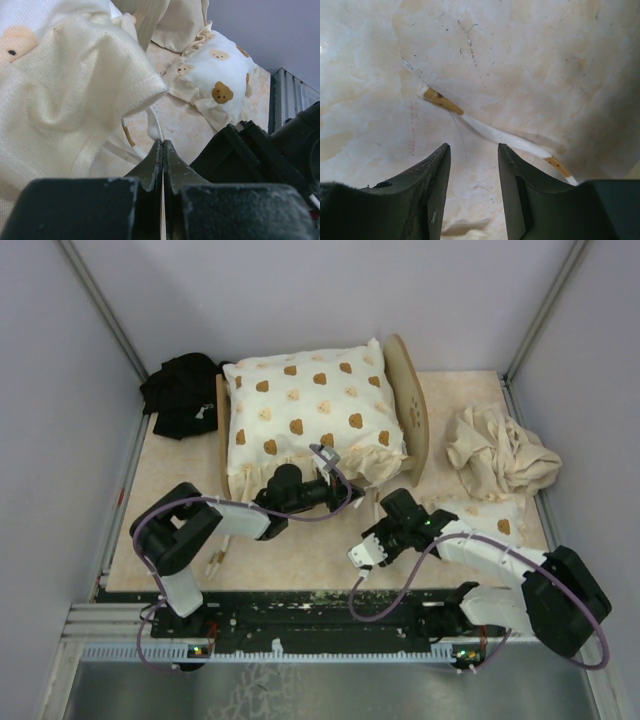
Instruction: Set up the pet bed
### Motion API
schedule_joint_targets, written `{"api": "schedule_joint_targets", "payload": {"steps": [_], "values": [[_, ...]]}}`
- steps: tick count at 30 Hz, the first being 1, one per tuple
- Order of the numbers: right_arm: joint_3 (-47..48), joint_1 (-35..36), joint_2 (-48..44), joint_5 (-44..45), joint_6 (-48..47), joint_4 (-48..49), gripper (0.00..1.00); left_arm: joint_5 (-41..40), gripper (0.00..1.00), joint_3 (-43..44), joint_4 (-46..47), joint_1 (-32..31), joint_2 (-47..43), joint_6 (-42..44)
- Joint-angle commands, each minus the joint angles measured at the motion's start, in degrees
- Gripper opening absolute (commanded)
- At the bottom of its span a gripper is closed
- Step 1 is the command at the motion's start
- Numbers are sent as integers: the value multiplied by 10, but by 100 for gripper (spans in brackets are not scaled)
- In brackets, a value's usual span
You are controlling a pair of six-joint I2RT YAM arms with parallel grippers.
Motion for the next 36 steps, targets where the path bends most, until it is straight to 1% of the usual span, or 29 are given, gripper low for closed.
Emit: {"api": "schedule_joint_targets", "payload": {"steps": [1,7,9,10,12,13,15,16,19,22,24,26,29,32,34,36], "values": [[35,16,34,16,-62,11,43,15,0,-2,38,2,5,-15],[50,32,80,22,-91,19,43,11,0,-1,37,3,7,-13],[60,32,92,20,-92,13,38,10,0,0,33,4,7,-12],[59,32,95,17,-89,16,29,9,0,0,32,4,7,-12],[53,32,95,14,-80,30,4,8,0,1,32,6,9,-13],[51,32,91,8,-67,37,0,8,0,1,33,6,9,-14],[49,31,83,-2,-37,47,0,7,0,1,31,6,10,-14],[48,31,75,-4,-7,59,0,7,0,1,31,7,10,-14],[57,13,40,0,142,91,0,4,0,1,31,8,11,-14],[67,-15,-1,31,270,86,0,5,0,-1,33,7,13,-14],[55,-42,-41,27,333,96,0,7,0,-3,37,6,14,-18],[35,-63,-80,44,382,124,0,7,0,-6,43,7,15,-20],[13,-104,-121,73,442,176,0,10,0,-9,48,6,18,-24],[19,-157,-137,86,490,194,0,9,0,-12,46,2,18,-25],[29,-171,-127,104,491,184,0,6,0,-15,46,-2,17,-26],[42,-185,-98,110,485,166,0,5,0,-20,47,-5,18,-26]]}}
